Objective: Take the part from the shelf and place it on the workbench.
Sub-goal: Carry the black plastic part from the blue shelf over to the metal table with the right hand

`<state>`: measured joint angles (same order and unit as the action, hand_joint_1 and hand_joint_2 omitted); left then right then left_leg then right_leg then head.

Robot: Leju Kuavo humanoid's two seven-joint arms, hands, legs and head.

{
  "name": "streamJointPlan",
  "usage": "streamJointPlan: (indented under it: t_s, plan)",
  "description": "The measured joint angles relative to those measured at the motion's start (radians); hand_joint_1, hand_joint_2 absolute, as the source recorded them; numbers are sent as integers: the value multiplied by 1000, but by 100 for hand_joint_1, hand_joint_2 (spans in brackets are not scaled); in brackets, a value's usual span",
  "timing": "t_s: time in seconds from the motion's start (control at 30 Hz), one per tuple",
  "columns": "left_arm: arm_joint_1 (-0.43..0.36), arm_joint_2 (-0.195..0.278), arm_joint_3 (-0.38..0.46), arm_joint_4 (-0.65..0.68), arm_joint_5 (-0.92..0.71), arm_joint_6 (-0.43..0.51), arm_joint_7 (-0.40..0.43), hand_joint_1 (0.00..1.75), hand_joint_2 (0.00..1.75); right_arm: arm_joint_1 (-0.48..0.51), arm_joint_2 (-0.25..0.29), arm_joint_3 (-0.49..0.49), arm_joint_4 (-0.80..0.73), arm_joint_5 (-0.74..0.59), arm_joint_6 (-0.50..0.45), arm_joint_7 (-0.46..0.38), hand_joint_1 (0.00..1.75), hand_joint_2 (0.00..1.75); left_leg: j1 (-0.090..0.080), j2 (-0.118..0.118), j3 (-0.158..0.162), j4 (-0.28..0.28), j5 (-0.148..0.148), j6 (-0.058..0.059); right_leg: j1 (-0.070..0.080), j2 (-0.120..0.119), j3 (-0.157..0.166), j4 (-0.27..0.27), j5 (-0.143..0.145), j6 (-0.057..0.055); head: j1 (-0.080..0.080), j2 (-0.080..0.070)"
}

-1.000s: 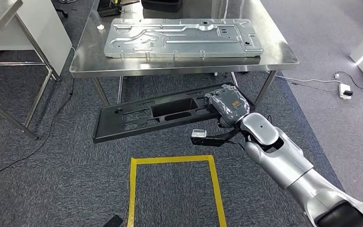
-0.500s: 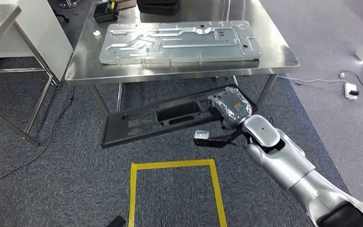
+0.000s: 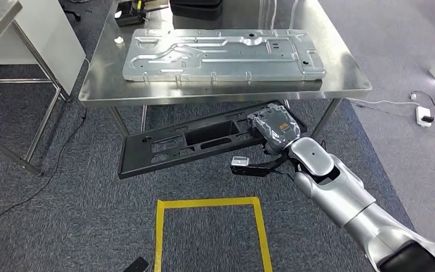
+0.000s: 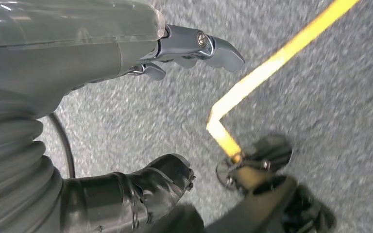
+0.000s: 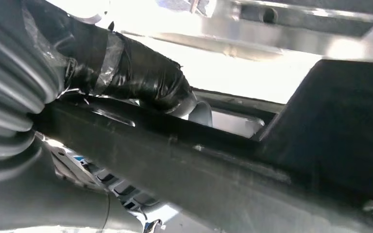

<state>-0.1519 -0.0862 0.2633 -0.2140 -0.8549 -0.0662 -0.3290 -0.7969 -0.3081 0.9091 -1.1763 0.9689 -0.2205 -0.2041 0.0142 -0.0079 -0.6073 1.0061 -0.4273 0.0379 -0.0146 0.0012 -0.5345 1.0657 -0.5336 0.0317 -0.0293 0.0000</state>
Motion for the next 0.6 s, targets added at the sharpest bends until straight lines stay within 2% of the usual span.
streamJointPlan:
  t_s: [0.03,0.1,0.13,0.17,0.2,0.27,0.3,0.33,0.37,0.4,0.47,0.5,0.53,0.6]
  plan:
    - [-1,0,0,0,0,0,0,0,175,0,-1,0,0,0,-1,0,175,175,0,0,9,-2,-7,4,-1,0,-34,58,-19,1,1,0]
    - [-1,1,0,0,0,0,0,0,175,3,-2,1,0,0,-2,0,175,175,-2,-1,27,-1,-23,9,0,-1,-125,184,-63,3,1,0]
    - [0,1,0,0,0,0,0,0,175,6,-3,2,0,0,-2,0,175,175,-3,-2,39,-1,-33,9,0,-1,-160,218,-71,3,1,0]
    - [1,1,0,0,0,0,0,0,175,9,-3,3,0,0,-2,0,175,175,-4,-3,53,-1,-44,10,1,-1,-181,219,-62,1,1,0]
    - [3,1,0,0,0,0,0,0,175,12,-4,4,0,0,-2,0,175,175,-5,-5,70,-1,-56,9,2,-1,-184,184,-33,-2,1,0]
    - [5,-1,0,0,0,0,0,0,175,14,-5,6,1,0,-2,1,175,175,-7,-6,106,-1,-83,4,7,0,-164,59,73,-14,1,0]
    - [4,-2,0,1,0,0,0,0,175,14,-7,7,1,0,-2,1,175,175,-7,-8,118,-2,-95,-1,11,-1,-152,6,115,-20,2,0]
    - [3,-2,0,1,0,0,0,0,175,13,-7,8,2,0,-3,1,175,175,-8,-8,126,-6,-104,-6,15,-1,-144,-25,142,-26,2,0]
    - [1,-2,0,1,0,0,0,0,175,13,-8,10,2,0,-3,1,175,175,-9,-9,132,-7,-107,-12,18,-1,-139,-37,149,-30,2,0]
    - [0,-2,0,1,0,0,0,0,175,11,-9,10,1,0,-4,1,175,175,-9,-10,134,-6,-106,-19,18,-1,-131,-41,143,-35,2,0]
    - [-2,-1,0,0,0,1,0,0,175,9,-10,10,0,0,-5,1,175,175,-9,-7,122,35,-96,-29,13,0,-109,-52,136,-48,2,0]
    - [-3,-1,0,0,-1,1,0,0,175,9,-10,10,0,0,-5,2,175,175,-8,-4,96,83,-94,-34,11,0,-96,-57,130,-54,2,0]
    - [-4,-1,0,0,-2,1,-1,0,175,9,-11,10,0,-1,-5,3,175,175,-7,-2,58,144,-101,-38,10,0,-84,-61,123,-59,2,0]
    - [-4,-1,0,0,-2,1,-1,0,175,11,-10,10,1,-2,-6,5,175,175,-5,0,-32,260,-150,-45,10,1,-63,-63,105,-64,1,0]
